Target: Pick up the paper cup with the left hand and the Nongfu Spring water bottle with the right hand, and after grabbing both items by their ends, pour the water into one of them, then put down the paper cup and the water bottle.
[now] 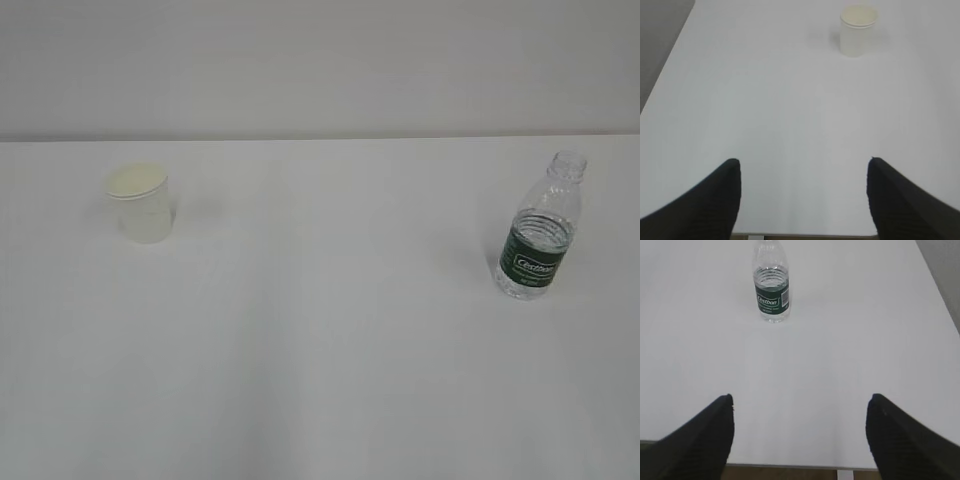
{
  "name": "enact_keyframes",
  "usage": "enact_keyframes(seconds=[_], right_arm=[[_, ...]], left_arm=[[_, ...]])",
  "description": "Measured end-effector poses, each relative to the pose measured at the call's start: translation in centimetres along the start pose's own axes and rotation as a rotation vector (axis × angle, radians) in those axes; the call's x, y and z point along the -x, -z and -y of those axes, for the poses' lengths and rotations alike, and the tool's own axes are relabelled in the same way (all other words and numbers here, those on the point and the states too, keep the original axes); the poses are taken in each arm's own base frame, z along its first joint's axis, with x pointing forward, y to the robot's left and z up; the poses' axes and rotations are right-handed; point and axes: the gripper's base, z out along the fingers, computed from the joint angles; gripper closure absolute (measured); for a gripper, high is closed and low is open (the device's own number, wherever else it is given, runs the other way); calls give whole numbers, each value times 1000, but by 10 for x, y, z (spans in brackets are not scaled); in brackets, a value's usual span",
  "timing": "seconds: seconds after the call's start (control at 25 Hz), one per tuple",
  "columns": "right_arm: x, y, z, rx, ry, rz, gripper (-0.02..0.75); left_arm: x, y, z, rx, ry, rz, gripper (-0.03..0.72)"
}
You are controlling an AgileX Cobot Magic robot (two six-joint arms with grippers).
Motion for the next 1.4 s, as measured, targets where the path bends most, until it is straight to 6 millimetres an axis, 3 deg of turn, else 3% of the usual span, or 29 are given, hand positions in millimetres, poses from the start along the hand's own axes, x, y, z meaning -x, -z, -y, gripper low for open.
enact_keyframes(seconds=[0.56, 0.8, 1.16, 1.4], right_arm=[[36, -12, 0, 8, 25, -32, 125], [44, -21, -2, 30, 62, -38, 129], [59, -36, -6, 59, 75, -12, 129], [70, -47, -7, 68, 91, 33, 131]], left_arm=[[13, -21, 5, -60, 9, -122, 121], [36, -35, 7, -66, 6, -135, 122], [70, -79, 10, -71, 30, -37, 122], [81, -107, 12, -78, 19, -28, 123]])
